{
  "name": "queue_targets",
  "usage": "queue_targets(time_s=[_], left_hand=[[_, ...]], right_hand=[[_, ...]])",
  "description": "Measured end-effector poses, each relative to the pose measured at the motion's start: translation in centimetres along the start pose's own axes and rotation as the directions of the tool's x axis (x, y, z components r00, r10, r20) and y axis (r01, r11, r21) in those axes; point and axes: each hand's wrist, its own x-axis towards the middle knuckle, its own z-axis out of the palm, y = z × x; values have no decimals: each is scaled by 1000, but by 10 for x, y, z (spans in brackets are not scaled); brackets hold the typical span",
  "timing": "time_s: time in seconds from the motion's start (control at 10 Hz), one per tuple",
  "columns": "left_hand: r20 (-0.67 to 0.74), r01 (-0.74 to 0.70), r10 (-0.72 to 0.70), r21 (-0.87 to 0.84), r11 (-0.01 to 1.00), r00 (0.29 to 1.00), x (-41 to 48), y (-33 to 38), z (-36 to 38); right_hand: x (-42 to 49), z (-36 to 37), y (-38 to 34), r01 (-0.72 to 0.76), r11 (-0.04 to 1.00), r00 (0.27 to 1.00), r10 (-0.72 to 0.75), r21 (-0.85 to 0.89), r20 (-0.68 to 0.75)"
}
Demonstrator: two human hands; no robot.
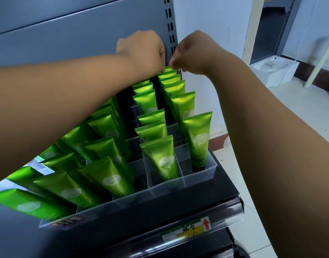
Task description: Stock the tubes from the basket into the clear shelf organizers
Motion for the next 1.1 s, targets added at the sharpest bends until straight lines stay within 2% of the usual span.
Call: queue_targets(time_s=[0.2,0.5,0.6,0.9,1.1], left_hand=[[-22,-22,23,26,999,1000,0,-1,2],[-52,-15,17,48,999,999,0,0,6],[-73,-34,41,94,995,996,0,0,7],[-66,-78,83,72,994,994,-1,-4,2],[-97,-92,99,77,993,990,-4,-16,-7]], right_hand=[[-6,2,0,37,997,999,-36,67,-21],[-8,3,-1,54,996,998,-52,66,-32],[-6,0,3,47,991,998,-40,125,-57],[-13,2,6,27,983,1000,-26,183,-5],[-17,-3,-3,31,995,998,-26,92,-61]])
